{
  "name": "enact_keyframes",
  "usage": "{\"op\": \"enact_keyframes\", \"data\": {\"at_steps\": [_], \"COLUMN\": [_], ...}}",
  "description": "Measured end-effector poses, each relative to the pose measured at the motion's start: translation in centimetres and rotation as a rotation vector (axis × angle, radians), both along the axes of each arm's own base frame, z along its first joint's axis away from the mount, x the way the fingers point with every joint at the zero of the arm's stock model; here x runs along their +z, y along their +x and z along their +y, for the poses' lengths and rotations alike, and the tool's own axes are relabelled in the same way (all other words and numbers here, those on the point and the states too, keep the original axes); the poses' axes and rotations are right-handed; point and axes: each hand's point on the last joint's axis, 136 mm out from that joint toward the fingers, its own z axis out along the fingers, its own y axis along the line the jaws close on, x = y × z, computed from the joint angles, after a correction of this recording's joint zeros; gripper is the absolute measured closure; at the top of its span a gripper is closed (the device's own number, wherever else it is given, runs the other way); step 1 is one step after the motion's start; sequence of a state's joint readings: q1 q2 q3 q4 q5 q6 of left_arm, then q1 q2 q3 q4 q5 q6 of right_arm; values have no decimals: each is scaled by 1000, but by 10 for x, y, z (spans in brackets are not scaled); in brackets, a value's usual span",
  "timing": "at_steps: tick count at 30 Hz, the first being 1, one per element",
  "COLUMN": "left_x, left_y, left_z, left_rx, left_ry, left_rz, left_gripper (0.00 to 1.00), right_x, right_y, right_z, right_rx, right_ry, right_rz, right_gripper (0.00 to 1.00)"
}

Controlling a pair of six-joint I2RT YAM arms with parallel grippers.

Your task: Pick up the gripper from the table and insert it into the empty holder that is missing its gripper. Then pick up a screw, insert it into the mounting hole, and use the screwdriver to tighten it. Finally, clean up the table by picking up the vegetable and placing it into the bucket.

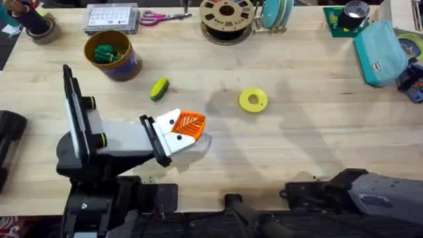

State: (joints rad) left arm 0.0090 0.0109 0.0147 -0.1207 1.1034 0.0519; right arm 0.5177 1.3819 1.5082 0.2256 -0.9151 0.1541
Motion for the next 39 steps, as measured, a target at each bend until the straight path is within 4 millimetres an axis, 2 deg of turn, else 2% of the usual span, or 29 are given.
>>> {"op": "enact_keyframes", "data": {"at_steps": [4,8,17,25,39], "left_x": [0,0,0,0,0], "left_y": [0,0,0,0,0], "left_z": [0,0,0,0,0], "left_rx": [0,0,0,0,0], "left_ry": [0,0,0,0,0], "left_rz": [1,0,0,0,0], "left_gripper": [987,987,987,987,987], "right_x": [-11,-18,-38,-45,-46], "right_y": [-24,-40,-45,-47,-57], "right_z": [18,26,28,28,28], "right_rx": [143,225,279,301,350], "right_ry": [-30,-44,-41,-30,-37], "right_rz": [10,12,-4,9,5], "right_gripper": [976,976,976,976,976]}}
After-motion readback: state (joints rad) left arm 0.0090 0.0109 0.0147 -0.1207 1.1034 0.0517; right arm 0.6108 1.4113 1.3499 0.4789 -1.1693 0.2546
